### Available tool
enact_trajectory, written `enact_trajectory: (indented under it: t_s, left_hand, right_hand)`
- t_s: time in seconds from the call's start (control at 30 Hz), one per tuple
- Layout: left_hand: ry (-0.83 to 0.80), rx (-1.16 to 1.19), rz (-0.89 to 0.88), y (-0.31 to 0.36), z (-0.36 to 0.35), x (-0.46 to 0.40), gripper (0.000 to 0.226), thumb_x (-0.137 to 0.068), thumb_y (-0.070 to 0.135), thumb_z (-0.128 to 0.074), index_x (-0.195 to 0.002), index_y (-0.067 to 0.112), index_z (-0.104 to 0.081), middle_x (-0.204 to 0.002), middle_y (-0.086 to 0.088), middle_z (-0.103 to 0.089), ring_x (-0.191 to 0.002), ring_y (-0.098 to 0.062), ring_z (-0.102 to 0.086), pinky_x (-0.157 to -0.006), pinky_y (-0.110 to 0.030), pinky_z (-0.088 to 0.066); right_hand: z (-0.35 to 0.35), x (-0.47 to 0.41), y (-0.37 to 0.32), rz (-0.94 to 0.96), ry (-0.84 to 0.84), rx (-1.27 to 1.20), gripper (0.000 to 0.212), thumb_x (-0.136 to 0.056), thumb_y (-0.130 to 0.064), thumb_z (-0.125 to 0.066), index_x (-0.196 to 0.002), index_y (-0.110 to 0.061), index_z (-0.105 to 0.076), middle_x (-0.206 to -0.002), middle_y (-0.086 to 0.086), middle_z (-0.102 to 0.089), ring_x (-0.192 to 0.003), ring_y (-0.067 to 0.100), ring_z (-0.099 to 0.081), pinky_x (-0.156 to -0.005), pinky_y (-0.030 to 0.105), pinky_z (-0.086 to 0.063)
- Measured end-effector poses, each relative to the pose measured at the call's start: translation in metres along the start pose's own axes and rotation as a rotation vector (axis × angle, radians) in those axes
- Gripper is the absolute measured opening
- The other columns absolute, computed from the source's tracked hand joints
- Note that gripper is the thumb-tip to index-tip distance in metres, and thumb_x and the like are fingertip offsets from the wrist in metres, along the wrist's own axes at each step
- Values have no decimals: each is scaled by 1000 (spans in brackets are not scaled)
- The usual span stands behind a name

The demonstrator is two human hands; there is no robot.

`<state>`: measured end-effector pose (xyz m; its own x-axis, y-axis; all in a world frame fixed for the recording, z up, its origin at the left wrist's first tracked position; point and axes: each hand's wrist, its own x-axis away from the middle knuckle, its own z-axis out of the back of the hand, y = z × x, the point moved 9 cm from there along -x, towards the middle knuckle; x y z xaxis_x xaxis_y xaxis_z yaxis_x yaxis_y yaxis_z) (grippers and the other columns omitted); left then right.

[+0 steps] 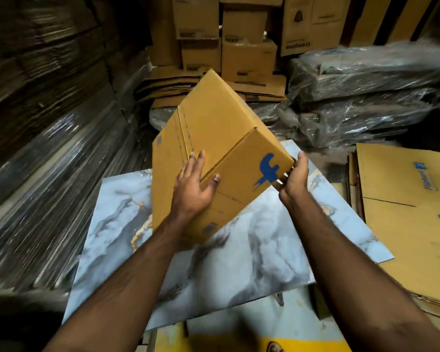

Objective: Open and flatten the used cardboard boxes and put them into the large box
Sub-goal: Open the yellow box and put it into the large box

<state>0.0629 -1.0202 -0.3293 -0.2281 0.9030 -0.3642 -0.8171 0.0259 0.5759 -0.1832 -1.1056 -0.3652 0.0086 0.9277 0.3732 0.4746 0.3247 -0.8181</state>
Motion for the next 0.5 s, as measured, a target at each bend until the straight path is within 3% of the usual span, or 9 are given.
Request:
enact_trajectory:
  t_s: [0.1,0.13,0.2,0.23,0.3,0.4,0.5]
  left_hand:
    - [266,280,112,-13,19,6,71,-96,58,-37,-154,18,-30,-157,-5,-37,-143,-19,-37,-113,-33,-34]
    - [358,395,189,-20,21,12,66,-98,54,-37,-151,16,-36,-151,-3,-45,-136,-15,-44,-109,-26,-38]
    - [503,627,358,-32,16,29,59,-98,47,-35,-141,9,-48,-138,2,-53,-125,-12,-52,-100,-14,-39]
    - [542,745,455,-41,5,36,56,-98,47,-35,-137,8,-51,-135,0,-55,-124,-16,-53,-99,-15,-39]
    - [568,1035,655,-55,-26,49,55,-97,53,-40,-134,15,-53,-138,-8,-56,-125,-25,-55,-105,-29,-41]
    - [547,1350,896,-69,-62,60,64,-88,67,-45,-135,24,-53,-141,-8,-56,-126,-30,-55,-112,-51,-38]
    - [467,1442,1085,-66,-80,76,64,-100,60,-26,-149,21,-41,-149,-6,-48,-134,-28,-48,-111,-44,-38]
  right_hand:
    - [-50,27,-42,188,-184,41,36,-102,-48,-38,-93,-26,-65,-91,-7,-65,-86,10,-63,-76,29,-47]
    - [-70,39,-50,259,-279,102,34,-101,-46,-40,-93,-27,-67,-90,-10,-65,-88,8,-62,-79,29,-47]
    - [-104,60,-52,444,-442,356,26,-98,-42,-46,-103,-35,-70,-107,-12,-67,-108,4,-60,-93,31,-49]
    - [-117,68,-49,553,-493,501,26,-94,-41,-51,-114,-37,-68,-119,-10,-63,-119,6,-55,-102,34,-47]
    - [-135,78,-33,676,-551,770,49,-89,-44,-55,-137,-35,-54,-132,-3,-52,-130,12,-46,-112,36,-37]
    - [-144,85,-9,722,-579,1084,64,-89,-52,-46,-149,-29,-42,-141,2,-48,-134,16,-41,-113,38,-31]
    - [-148,88,-2,803,-589,1269,65,-91,-56,-41,-147,-23,-47,-140,5,-52,-132,21,-42,-108,32,-30]
